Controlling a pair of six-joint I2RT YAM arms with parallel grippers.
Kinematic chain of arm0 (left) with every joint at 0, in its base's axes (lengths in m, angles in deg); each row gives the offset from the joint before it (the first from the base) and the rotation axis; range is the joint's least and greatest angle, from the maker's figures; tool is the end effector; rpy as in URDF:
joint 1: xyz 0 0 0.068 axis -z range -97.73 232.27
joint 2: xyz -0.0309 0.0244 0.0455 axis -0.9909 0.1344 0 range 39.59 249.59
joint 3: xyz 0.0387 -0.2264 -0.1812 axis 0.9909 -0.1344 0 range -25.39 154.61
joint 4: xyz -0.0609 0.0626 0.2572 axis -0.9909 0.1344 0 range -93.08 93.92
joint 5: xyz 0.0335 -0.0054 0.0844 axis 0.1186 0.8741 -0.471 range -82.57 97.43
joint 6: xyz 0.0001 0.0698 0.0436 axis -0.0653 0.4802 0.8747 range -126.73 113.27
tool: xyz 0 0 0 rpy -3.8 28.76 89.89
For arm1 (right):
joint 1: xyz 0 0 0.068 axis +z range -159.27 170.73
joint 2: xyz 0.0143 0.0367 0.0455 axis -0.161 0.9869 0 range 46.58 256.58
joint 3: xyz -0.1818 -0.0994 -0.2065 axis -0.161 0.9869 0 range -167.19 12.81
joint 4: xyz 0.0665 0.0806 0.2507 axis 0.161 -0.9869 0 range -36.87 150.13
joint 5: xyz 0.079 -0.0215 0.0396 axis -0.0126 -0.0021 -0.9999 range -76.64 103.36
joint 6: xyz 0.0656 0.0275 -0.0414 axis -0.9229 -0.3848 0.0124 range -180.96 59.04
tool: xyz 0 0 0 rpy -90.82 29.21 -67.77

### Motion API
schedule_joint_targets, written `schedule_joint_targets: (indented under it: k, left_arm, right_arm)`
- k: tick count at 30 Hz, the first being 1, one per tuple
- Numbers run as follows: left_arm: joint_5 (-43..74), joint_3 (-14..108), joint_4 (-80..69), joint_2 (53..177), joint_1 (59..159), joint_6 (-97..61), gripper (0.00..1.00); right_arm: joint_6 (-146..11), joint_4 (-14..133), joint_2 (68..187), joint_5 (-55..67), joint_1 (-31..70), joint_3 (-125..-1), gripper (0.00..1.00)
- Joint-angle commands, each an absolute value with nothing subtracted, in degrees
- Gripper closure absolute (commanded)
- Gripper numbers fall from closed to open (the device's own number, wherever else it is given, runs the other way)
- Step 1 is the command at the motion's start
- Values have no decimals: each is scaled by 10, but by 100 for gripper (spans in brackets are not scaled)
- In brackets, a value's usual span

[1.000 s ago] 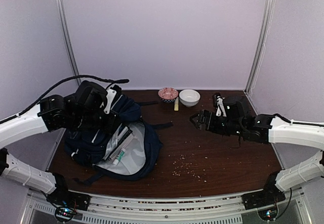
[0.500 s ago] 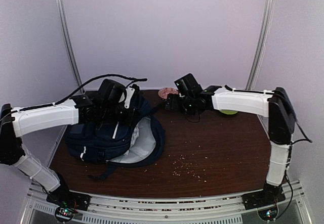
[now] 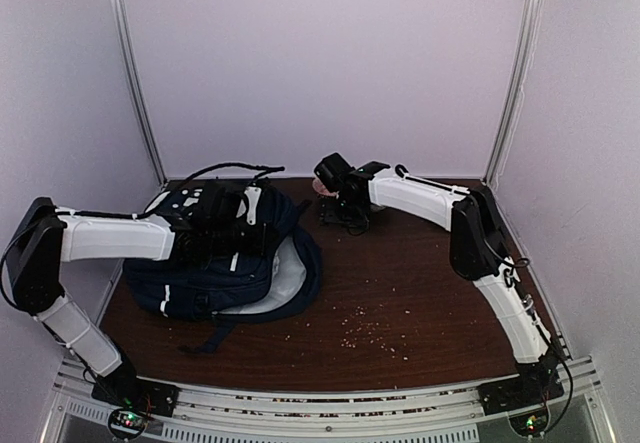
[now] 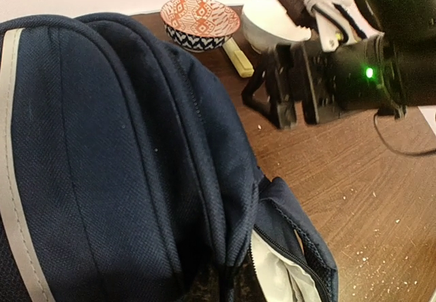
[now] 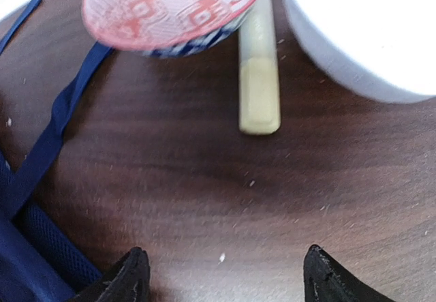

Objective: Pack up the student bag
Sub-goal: Move the stationery to the center of the board.

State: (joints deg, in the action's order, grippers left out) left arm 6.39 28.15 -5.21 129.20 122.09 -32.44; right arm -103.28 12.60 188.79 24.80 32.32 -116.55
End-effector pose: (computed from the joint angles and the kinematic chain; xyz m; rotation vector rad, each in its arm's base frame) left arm 0.2935 -0.2430 0.2144 0.2635 2.2179 -0.6264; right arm 0.4423 0.3735 0.1640 0.0860 2.6138 0.2677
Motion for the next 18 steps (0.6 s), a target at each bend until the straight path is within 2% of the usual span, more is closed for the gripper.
schedule_joint_targets:
  k: [1, 5, 10, 13, 14, 15, 18]
  left_arm:
    - [39, 257, -78, 1294, 1200, -330, 100]
    - [58, 253, -84, 1297, 1200, -332, 100]
    - [100, 253, -100, 1306, 1200, -349, 100]
    - [120, 260, -98, 1314, 1200, -350, 100]
    - [123, 263, -93, 1316, 1200, -349, 100]
    - [123, 265, -87, 1317, 1200, -349, 97]
    - [129, 266, -85, 1315, 1200, -348, 85]
  right_arm:
    - [-1043, 81, 1920, 231, 294, -1211, 25]
    - [-1068, 43, 1953, 213, 281, -1275, 26]
    - [-1065, 45, 1954, 186, 272, -1274, 24]
    - [-1073, 64, 1948, 154, 266, -1268, 17]
    - [-1077, 76, 1943, 145, 266, -1263, 5]
    - [-1079, 93, 1935, 136, 266, -1253, 0]
    - [-1079, 163, 1903, 114, 267, -1204, 1]
